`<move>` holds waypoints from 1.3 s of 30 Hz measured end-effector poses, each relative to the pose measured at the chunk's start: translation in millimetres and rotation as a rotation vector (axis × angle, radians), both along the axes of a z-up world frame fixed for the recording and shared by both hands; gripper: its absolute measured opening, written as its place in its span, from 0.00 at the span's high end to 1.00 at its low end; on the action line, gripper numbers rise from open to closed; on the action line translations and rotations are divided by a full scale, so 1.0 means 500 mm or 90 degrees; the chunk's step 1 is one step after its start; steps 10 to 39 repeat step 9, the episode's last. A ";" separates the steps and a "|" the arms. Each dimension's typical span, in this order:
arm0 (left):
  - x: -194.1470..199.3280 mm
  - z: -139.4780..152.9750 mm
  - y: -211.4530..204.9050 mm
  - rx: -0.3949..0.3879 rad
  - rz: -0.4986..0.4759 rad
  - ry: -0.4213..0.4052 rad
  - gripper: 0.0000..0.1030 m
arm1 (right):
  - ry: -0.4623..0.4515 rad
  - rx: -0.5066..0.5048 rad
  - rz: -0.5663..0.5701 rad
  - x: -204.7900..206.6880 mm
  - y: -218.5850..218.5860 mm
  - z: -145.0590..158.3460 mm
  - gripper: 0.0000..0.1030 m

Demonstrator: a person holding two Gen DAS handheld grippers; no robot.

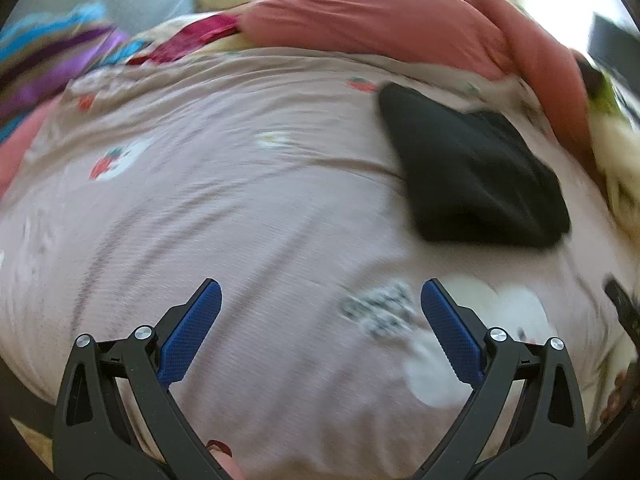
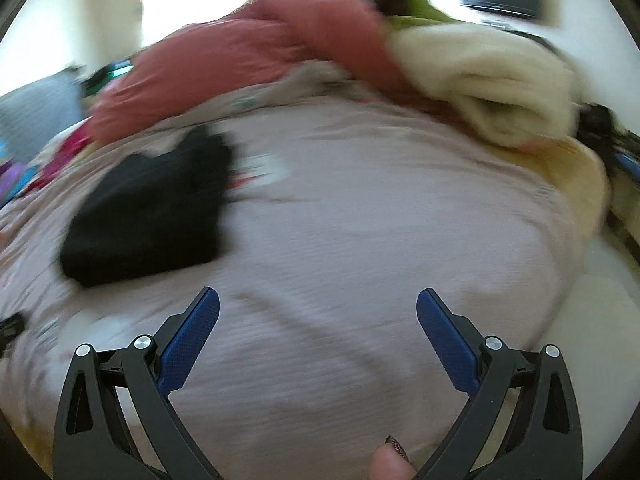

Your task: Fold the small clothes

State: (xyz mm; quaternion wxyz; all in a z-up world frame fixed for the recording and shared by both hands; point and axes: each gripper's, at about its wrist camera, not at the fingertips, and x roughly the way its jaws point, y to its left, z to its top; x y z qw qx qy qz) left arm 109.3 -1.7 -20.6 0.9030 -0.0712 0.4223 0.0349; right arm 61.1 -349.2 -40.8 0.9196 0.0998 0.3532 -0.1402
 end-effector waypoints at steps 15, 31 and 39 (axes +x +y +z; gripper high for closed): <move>0.104 0.017 0.477 0.019 0.363 0.024 0.09 | 0.094 -0.015 -0.427 -0.110 -0.416 -0.074 0.04; 0.104 0.017 0.477 0.019 0.363 0.024 0.09 | 0.094 -0.015 -0.427 -0.110 -0.416 -0.074 0.04; 0.104 0.017 0.477 0.019 0.363 0.024 0.09 | 0.094 -0.015 -0.427 -0.110 -0.416 -0.074 0.04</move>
